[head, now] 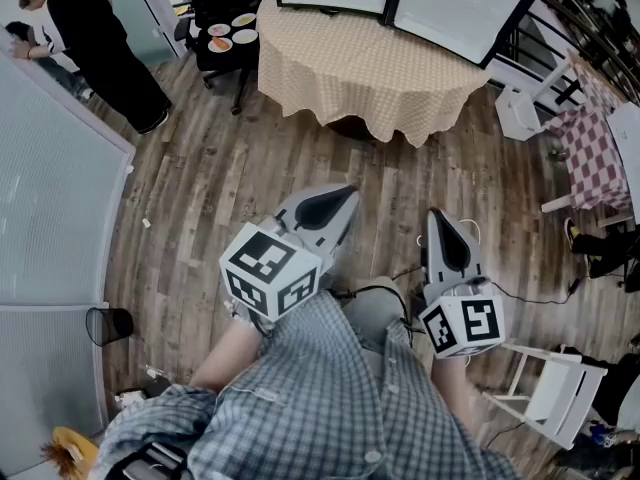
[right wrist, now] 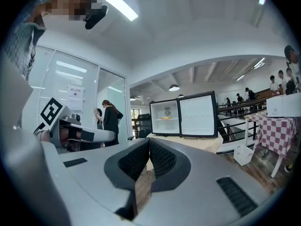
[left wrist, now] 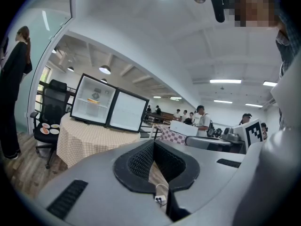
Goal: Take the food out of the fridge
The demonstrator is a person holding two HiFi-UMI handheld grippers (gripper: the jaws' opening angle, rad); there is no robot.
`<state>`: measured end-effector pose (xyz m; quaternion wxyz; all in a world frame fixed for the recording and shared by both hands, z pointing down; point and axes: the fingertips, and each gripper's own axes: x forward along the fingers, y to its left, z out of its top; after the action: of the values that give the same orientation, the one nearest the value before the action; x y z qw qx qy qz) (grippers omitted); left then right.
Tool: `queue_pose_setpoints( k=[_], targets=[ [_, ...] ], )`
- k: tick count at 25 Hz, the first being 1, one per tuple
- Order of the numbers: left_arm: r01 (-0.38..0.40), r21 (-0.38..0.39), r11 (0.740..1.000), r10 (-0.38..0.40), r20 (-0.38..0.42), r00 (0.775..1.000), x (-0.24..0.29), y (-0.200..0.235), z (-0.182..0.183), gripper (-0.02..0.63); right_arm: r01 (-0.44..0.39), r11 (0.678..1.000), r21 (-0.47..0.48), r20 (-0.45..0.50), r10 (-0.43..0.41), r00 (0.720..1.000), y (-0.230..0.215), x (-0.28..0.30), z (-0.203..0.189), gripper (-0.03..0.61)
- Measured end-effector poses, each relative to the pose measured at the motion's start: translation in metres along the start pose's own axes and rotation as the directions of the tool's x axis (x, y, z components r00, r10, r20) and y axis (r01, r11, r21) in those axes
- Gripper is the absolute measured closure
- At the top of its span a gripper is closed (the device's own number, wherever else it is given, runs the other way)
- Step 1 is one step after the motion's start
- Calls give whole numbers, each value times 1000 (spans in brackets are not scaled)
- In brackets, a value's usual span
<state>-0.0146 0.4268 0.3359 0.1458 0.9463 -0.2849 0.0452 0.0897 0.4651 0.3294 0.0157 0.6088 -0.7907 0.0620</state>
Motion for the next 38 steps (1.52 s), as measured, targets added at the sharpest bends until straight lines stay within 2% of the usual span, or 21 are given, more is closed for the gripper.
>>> queue_pose_setpoints(
  k=[8, 20, 25, 38],
  targets=[
    [-78, -23, 997, 78, 16, 997, -11, 21, 1, 607, -46, 999, -8, 0, 46, 999, -1, 21, 2, 569],
    [-224, -36, 974, 225, 22, 974, 12, 93, 20, 607, -181, 983, -11, -46, 181, 982, -15, 119, 1, 569],
    [-260, -62, 964, 261, 13, 965, 41, 128, 29, 607, -226, 971, -77, -81, 220, 972, -28, 168, 5, 569],
    [-310, -88, 946, 313, 18, 950, 137, 197, 74, 607, -272, 959, -73, -103, 265, 959, -106, 276, 25, 569]
  ],
)
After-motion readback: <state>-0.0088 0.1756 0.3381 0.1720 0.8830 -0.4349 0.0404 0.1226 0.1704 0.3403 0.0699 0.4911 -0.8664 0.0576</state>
